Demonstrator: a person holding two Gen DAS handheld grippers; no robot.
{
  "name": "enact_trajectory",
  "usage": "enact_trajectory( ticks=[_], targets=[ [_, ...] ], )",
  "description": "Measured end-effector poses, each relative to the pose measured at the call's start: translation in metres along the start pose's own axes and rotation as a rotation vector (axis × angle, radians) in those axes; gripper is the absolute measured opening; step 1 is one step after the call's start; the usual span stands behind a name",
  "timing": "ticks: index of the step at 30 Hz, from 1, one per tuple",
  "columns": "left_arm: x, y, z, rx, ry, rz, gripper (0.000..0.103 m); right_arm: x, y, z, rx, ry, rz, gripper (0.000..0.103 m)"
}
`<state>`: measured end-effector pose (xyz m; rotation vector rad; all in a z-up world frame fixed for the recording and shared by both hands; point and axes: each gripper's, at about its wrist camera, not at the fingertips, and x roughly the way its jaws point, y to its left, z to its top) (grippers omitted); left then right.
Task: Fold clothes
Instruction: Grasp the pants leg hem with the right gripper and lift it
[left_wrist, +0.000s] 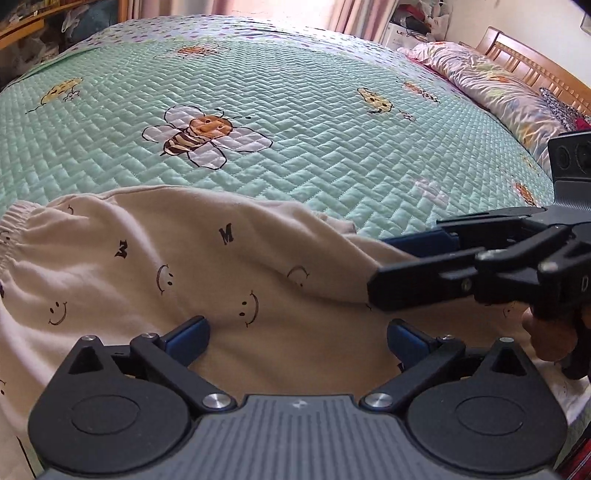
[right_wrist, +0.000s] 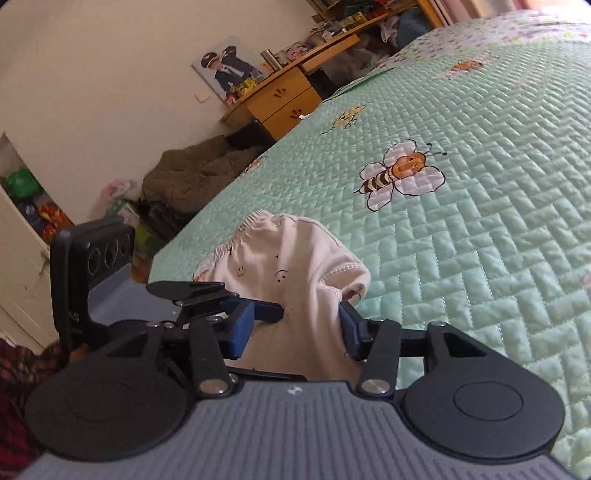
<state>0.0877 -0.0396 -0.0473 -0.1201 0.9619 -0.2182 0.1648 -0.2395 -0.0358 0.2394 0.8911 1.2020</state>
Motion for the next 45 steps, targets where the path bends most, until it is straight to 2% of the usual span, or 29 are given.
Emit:
enact_trajectory(
  ticks=[4, 7, 16, 23, 26, 31, 34, 37, 39, 40, 42, 45],
  targets=[
    [0.001, 0.000, -0.001, 0.013, -0.006, -0.002, 0.102, -0.001, 0.007, -0.001, -0.028, 0.064, -0.027, 0.053],
    [0.002, 0.000, -0.001, 0.011, -0.012, -0.005, 0.102, -0.006, 0.010, -0.003, -0.040, 0.074, -0.015, 0.053],
    [0.002, 0.001, -0.003, 0.016, -0.022, -0.007, 0.102, 0.020, -0.015, 0.014, 0.095, 0.066, 0.031, 0.055],
    [0.003, 0.003, -0.004, 0.012, -0.031, -0.018, 0.102, 0.025, -0.008, 0.014, 0.080, 0.147, -0.024, 0.055],
    [0.003, 0.003, -0.005, 0.016, -0.034, -0.016, 0.102, 0.026, -0.014, 0.011, 0.119, 0.182, 0.037, 0.058],
    [0.004, -0.001, -0.006, 0.034, -0.035, 0.002, 0.102, 0.046, -0.025, 0.013, 0.210, 0.143, 0.072, 0.064],
    [0.004, 0.001, -0.006, 0.030, -0.036, -0.003, 0.102, 0.050, -0.033, 0.010, 0.303, 0.076, 0.086, 0.064],
    [0.005, 0.001, -0.007, 0.034, -0.038, -0.003, 0.102, 0.029, -0.036, 0.012, 0.324, -0.107, -0.002, 0.064],
    [0.005, 0.000, -0.007, 0.038, -0.041, -0.001, 0.102, 0.010, -0.043, 0.017, 0.326, -0.231, -0.014, 0.064],
    [0.005, 0.000, -0.007, 0.042, -0.040, 0.003, 0.102, 0.005, -0.049, 0.019, 0.348, -0.254, 0.003, 0.064],
    [0.006, -0.001, -0.007, 0.047, -0.039, 0.006, 0.102, 0.004, -0.056, 0.021, 0.385, -0.245, 0.018, 0.064],
    [0.004, 0.001, -0.008, 0.033, -0.044, -0.004, 0.102, 0.006, -0.053, 0.019, 0.385, -0.169, 0.060, 0.064]
  ],
)
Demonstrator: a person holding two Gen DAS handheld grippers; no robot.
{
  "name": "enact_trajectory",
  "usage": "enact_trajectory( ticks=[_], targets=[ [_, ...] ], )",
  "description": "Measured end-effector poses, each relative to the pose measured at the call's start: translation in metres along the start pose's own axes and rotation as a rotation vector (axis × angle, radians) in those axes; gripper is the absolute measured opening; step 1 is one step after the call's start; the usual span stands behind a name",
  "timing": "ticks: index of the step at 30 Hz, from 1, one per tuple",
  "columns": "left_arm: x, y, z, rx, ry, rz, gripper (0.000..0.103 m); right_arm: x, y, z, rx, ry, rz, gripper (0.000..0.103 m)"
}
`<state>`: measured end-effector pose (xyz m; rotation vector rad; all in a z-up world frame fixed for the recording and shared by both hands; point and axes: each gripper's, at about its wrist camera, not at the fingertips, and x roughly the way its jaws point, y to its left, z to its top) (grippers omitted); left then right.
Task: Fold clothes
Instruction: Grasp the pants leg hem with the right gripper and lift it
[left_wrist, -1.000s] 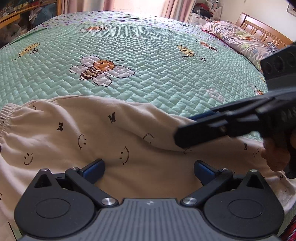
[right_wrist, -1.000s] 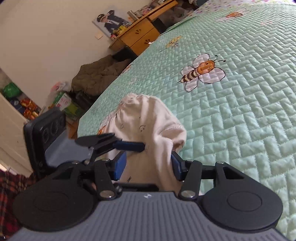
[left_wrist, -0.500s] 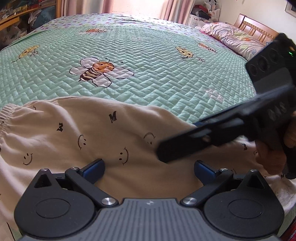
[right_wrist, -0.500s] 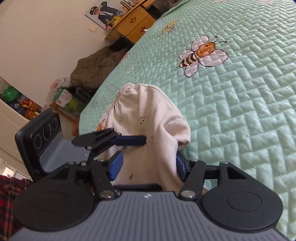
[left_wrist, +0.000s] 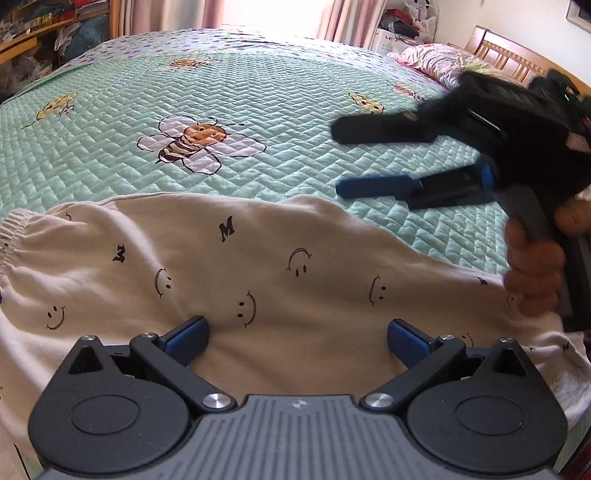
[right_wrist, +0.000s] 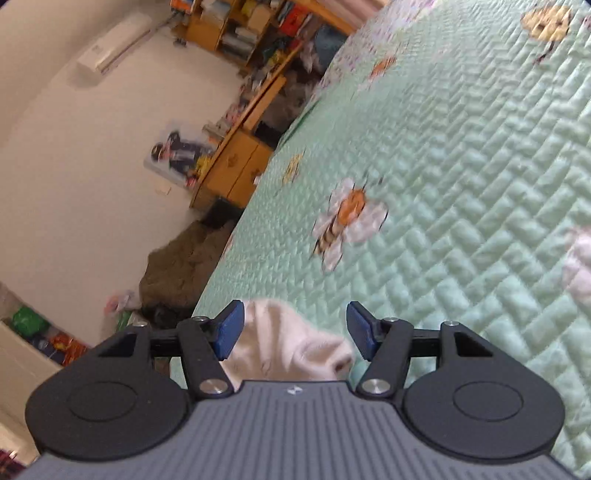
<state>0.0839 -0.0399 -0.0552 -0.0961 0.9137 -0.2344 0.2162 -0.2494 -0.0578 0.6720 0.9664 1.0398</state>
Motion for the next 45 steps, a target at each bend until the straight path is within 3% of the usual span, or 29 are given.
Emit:
enact_trajectory(
  ticks=[2, 10, 15, 24, 32, 45],
  targets=[
    [-0.001, 0.000, -0.001, -0.003, -0.004, -0.003, 0.102, 0.000, 0.004, -0.005, -0.010, 0.046, 0.004, 0.064],
    [-0.001, -0.003, -0.003, 0.021, -0.008, 0.008, 0.102, 0.015, 0.031, -0.030, -0.243, 0.154, -0.126, 0.065],
    [0.000, -0.003, -0.002, 0.016, -0.011, 0.007, 0.102, 0.010, 0.047, -0.043, -0.349, 0.157, -0.098, 0.066],
    [0.002, -0.006, -0.003, 0.038, -0.012, 0.023, 0.102, 0.007, 0.053, -0.039, -0.380, 0.163, -0.078, 0.066],
    [0.003, -0.008, -0.004, 0.046, -0.013, 0.031, 0.102, 0.000, 0.073, -0.049, -0.461, 0.246, -0.029, 0.066],
    [0.003, -0.009, -0.005, 0.059, -0.019, 0.031, 0.102, 0.013, 0.057, -0.053, -0.379, 0.287, -0.123, 0.066]
  ],
)
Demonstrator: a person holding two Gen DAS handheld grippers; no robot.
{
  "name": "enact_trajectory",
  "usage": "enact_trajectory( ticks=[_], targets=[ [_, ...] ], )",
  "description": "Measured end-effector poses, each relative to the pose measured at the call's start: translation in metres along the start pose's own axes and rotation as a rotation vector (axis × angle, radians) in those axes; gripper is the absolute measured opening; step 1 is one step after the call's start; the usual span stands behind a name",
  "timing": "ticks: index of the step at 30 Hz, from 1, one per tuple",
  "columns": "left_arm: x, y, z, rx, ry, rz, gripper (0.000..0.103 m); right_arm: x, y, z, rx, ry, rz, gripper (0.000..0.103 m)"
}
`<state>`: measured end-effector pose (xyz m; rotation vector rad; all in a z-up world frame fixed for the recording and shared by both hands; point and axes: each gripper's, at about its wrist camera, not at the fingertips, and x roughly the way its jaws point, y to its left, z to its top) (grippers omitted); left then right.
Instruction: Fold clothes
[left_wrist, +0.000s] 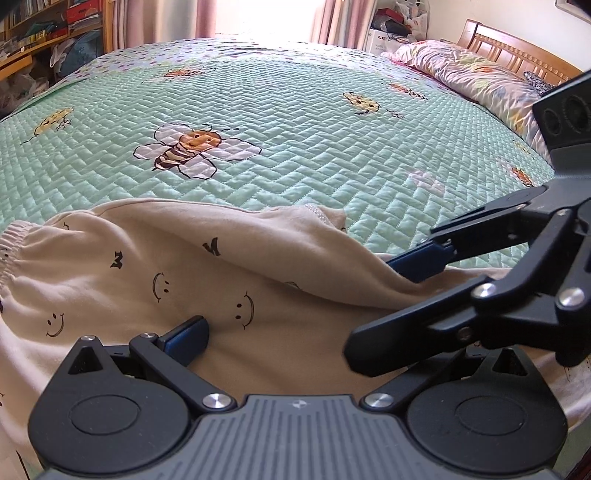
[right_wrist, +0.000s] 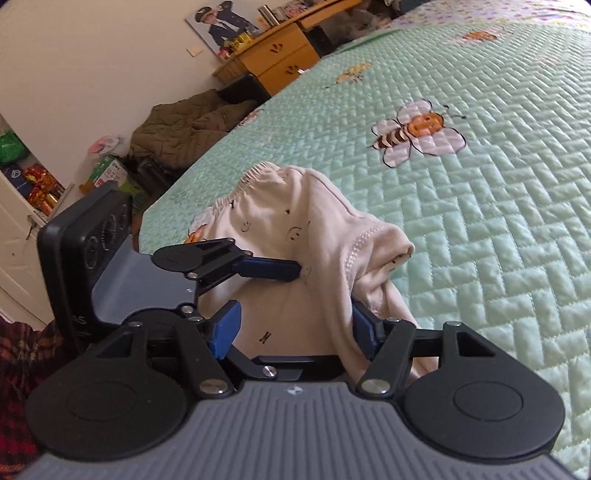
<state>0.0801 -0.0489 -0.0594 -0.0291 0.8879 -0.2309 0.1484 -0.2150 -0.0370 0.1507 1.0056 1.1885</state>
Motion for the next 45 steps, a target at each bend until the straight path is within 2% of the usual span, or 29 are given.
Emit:
enact_trajectory(
  ticks=[5, 8, 11, 14, 15, 18, 21, 27, 31, 34, 36, 37, 39, 41, 42, 44, 45],
  targets=[
    [0.000, 0.000, -0.001, 0.005, -0.007, -0.001, 0.102, 0.020, -0.016, 0.012, 0.136, 0.014, 0.063, 0.066],
    [0.000, 0.001, -0.002, 0.000, -0.010, -0.006, 0.102, 0.030, -0.032, 0.019, 0.266, -0.060, 0.120, 0.066],
    [0.000, 0.000, -0.002, 0.004, -0.010, -0.003, 0.102, 0.036, -0.048, 0.024, 0.387, -0.154, 0.092, 0.066],
    [0.000, -0.001, -0.003, 0.009, -0.011, -0.004, 0.102, 0.028, -0.057, 0.029, 0.438, -0.287, 0.021, 0.066],
    [0.000, 0.000, -0.003, 0.008, -0.012, -0.007, 0.102, 0.027, -0.060, 0.030, 0.455, -0.300, 0.017, 0.066],
    [-0.001, 0.001, -0.003, 0.007, -0.013, -0.014, 0.102, 0.032, -0.062, 0.031, 0.424, -0.287, 0.004, 0.066],
    [-0.001, 0.001, -0.003, 0.004, -0.015, -0.020, 0.102, 0.029, -0.061, 0.033, 0.376, -0.216, 0.037, 0.066],
    [-0.001, 0.002, -0.004, -0.002, -0.015, -0.021, 0.102, -0.001, -0.096, 0.032, 0.552, -0.296, 0.082, 0.066],
    [-0.001, 0.005, -0.003, -0.006, -0.014, -0.019, 0.102, -0.004, -0.097, 0.025, 0.558, -0.313, 0.102, 0.066],
    [-0.001, 0.004, -0.003, -0.007, -0.013, -0.018, 0.102, -0.017, -0.093, 0.023, 0.518, -0.308, 0.006, 0.066],
    [-0.001, 0.004, -0.003, -0.008, -0.013, -0.015, 0.102, -0.031, -0.090, 0.021, 0.512, -0.336, -0.096, 0.066],
    [-0.001, 0.004, -0.002, -0.010, -0.013, -0.014, 0.102, -0.039, -0.087, 0.019, 0.516, -0.363, -0.115, 0.068],
    [-0.002, 0.004, -0.002, -0.013, -0.013, -0.010, 0.102, -0.048, -0.077, 0.014, 0.523, -0.419, -0.027, 0.068],
    [-0.002, 0.004, -0.001, -0.017, -0.013, -0.009, 0.102, -0.044, -0.060, 0.014, 0.508, -0.412, 0.098, 0.068],
    [-0.003, 0.004, -0.001, -0.021, -0.014, -0.009, 0.102, -0.037, -0.053, 0.015, 0.504, -0.390, 0.132, 0.068],
    [-0.003, 0.004, -0.001, -0.026, -0.015, -0.010, 0.102, -0.018, -0.043, 0.018, 0.499, -0.333, 0.174, 0.068],
    [-0.003, 0.005, 0.000, -0.028, -0.013, -0.010, 0.102, -0.007, -0.043, 0.018, 0.513, -0.295, 0.149, 0.068]
  ],
)
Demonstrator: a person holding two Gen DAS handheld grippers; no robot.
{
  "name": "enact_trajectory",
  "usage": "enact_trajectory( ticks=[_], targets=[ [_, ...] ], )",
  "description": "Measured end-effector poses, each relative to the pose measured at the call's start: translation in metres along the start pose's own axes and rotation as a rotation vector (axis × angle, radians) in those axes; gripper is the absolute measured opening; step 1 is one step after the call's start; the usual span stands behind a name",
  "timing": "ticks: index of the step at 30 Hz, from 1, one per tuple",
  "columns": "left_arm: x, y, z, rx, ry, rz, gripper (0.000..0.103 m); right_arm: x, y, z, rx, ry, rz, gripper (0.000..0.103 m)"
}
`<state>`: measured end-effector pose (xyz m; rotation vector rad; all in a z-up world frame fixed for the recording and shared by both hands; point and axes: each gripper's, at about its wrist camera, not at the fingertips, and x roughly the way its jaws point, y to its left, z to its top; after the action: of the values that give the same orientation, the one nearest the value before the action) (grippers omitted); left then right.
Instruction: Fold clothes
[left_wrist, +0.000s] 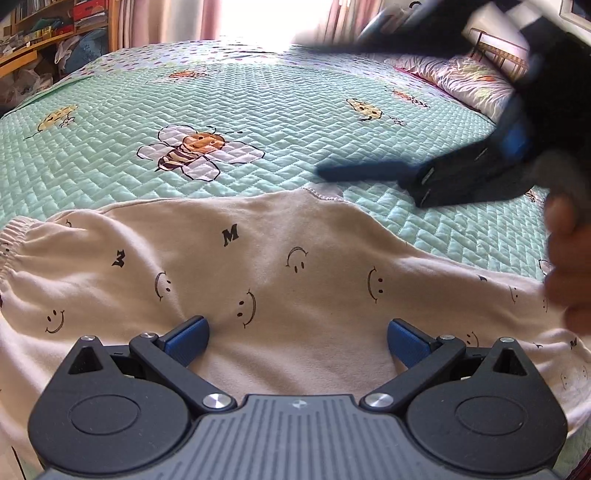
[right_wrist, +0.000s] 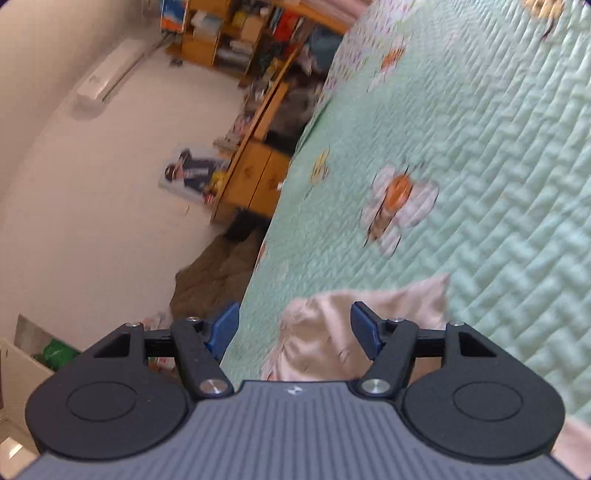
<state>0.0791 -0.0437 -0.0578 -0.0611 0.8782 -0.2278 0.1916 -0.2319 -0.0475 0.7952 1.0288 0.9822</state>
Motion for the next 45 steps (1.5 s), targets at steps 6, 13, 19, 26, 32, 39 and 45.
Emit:
enact_trajectory(
  ticks=[6, 13, 19, 26, 32, 39, 45],
  targets=[
    [0.001, -0.003, 0.005, -0.007, 0.031, 0.021, 0.102, 0.005, -0.023, -0.001, 0.050, -0.061, -0.229, 0.054],
    [0.005, -0.012, 0.009, -0.005, 0.059, 0.077, 0.102, -0.076, 0.044, -0.069, -0.244, -0.305, -0.467, 0.063],
    [0.005, -0.017, 0.013, -0.027, 0.087, 0.120, 0.102, -0.122, 0.022, -0.127, -0.375, -0.289, -0.769, 0.063],
    [0.005, -0.024, 0.013, -0.027, 0.101, 0.169, 0.102, -0.144, 0.032, -0.151, -0.497, -0.355, -0.928, 0.052],
    [0.007, -0.028, 0.012, -0.019, 0.107, 0.189, 0.102, -0.155, 0.005, -0.152, -0.421, -0.313, -0.961, 0.055],
    [0.009, -0.030, 0.013, -0.015, 0.110, 0.206, 0.103, -0.189, -0.006, -0.153, -0.340, -0.412, -0.942, 0.055],
    [0.010, -0.032, 0.012, -0.009, 0.106, 0.218, 0.103, -0.202, -0.008, -0.154, -0.394, -0.447, -1.017, 0.071]
  ],
)
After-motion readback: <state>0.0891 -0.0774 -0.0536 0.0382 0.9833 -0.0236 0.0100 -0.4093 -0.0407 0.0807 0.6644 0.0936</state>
